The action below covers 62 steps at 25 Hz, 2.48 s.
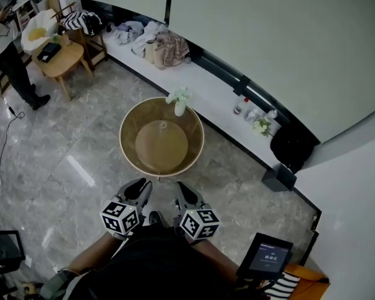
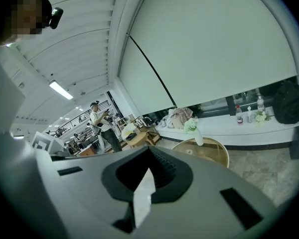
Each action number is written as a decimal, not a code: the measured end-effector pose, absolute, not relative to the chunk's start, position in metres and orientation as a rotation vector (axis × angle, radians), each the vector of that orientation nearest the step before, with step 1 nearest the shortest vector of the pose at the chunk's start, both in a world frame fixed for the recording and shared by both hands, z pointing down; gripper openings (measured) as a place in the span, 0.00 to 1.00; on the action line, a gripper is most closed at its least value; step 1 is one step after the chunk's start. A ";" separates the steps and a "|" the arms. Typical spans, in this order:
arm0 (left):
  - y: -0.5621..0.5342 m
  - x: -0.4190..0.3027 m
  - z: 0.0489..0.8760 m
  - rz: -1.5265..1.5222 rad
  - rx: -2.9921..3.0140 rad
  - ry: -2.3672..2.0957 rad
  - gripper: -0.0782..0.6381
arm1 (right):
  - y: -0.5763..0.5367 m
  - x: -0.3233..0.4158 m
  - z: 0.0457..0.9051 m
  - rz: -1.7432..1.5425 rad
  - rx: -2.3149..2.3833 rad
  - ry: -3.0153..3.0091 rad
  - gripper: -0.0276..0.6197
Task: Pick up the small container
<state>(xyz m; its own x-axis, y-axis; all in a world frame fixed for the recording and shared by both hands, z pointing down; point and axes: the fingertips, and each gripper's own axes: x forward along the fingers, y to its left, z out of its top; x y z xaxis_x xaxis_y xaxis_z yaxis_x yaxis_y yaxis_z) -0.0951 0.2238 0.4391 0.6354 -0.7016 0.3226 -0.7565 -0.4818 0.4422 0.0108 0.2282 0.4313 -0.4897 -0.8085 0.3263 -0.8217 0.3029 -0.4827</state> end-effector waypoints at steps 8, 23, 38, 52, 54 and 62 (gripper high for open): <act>0.215 -0.097 0.448 0.146 2.285 -1.105 0.23 | 0.219 0.008 0.440 0.992 1.587 -2.483 0.05; 0.158 -0.089 0.456 0.201 2.271 -1.150 0.23 | 0.155 0.010 0.451 1.055 1.506 -2.535 0.05; 0.019 -0.043 0.459 0.228 2.244 -1.259 0.23 | 0.010 0.055 0.463 1.101 1.387 -2.543 0.05; -0.076 -0.046 0.473 0.406 2.206 -1.451 0.23 | -0.083 0.087 0.494 1.233 1.329 -2.525 0.05; -0.083 -0.042 0.480 0.436 2.219 -1.456 0.23 | -0.095 0.094 0.504 1.245 1.346 -2.507 0.05; -0.128 -0.054 0.525 0.618 2.327 -1.424 0.23 | -0.137 0.102 0.535 1.197 1.406 -2.439 0.05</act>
<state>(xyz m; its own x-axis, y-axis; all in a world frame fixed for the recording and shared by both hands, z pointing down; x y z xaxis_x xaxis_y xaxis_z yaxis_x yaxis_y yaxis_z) -0.0541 -0.1276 0.5249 0.4018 -0.7477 0.5287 -0.8968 -0.4381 0.0621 0.1022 -0.1370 0.5351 -0.5747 -0.6994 0.4250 -0.7639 0.2722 -0.5851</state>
